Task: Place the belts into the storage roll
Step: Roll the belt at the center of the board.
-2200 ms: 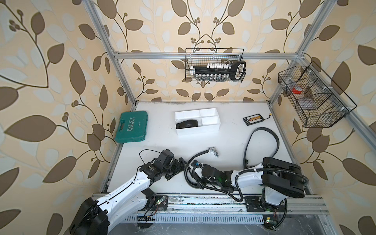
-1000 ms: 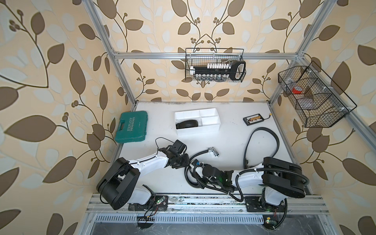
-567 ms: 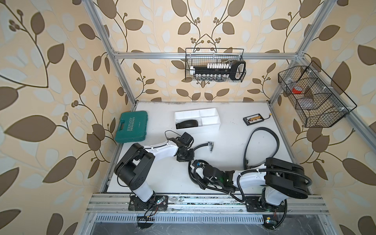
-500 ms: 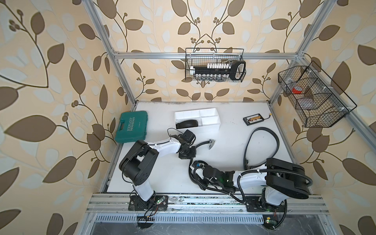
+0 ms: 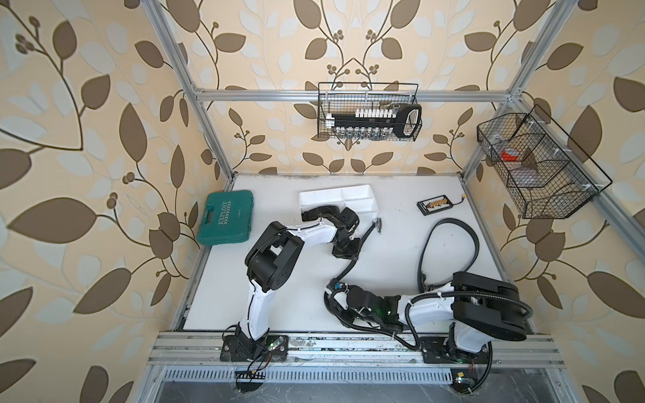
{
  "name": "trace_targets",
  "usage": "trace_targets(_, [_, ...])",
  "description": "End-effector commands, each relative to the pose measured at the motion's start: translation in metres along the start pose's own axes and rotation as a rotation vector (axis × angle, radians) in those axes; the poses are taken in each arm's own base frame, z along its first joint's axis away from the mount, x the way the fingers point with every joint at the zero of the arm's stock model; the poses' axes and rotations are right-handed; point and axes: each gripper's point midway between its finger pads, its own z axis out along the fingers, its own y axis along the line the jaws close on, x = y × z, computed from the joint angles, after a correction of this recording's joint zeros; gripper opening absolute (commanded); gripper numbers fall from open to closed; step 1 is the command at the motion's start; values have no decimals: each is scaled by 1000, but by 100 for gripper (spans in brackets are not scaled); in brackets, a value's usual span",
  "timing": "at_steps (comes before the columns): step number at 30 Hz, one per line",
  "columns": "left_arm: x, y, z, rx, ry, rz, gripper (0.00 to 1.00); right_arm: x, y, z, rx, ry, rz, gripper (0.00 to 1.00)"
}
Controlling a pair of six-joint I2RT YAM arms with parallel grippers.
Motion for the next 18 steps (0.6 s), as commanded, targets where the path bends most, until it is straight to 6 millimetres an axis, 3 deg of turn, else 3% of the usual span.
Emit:
trace_targets(1, [-7, -25, -4, 75, -13, 54, 0, 19, 13, 9, -41, 10, 3, 0])
trace_targets(2, [-5, -22, -7, 68, -21, 46, 0, 22, 11, 10, -26, 11, 5, 0])
trace_targets(4, [-7, -17, -26, 85, -75, 20, 33, 28, 8, 11, -8, 19, 16, 0])
trace_targets(5, [-8, -15, -37, 98, -100, 4, 43, 31, 6, 12, -1, 21, 22, 0])
trace_targets(7, [-13, -17, -73, 148, -183, -17, 68, 36, 4, 12, 7, 25, 33, 0])
trace_targets(10, [-13, -12, -137, 169, -339, -36, 96, 40, 3, 15, 11, 40, 35, 0])
trace_targets(13, [7, 17, -206, 131, -534, -113, 99, 40, 3, 17, 18, 48, 35, 0])
trace_targets(14, [18, 31, -220, 113, -575, -154, 99, 41, 3, 18, 16, 52, 34, 0])
trace_targets(16, [50, 61, -234, 64, -619, -242, 99, 40, 4, 18, 11, 53, 33, 0])
trace_targets(18, [83, 81, -228, 21, -599, -306, 99, 41, 4, 18, 10, 55, 34, 0])
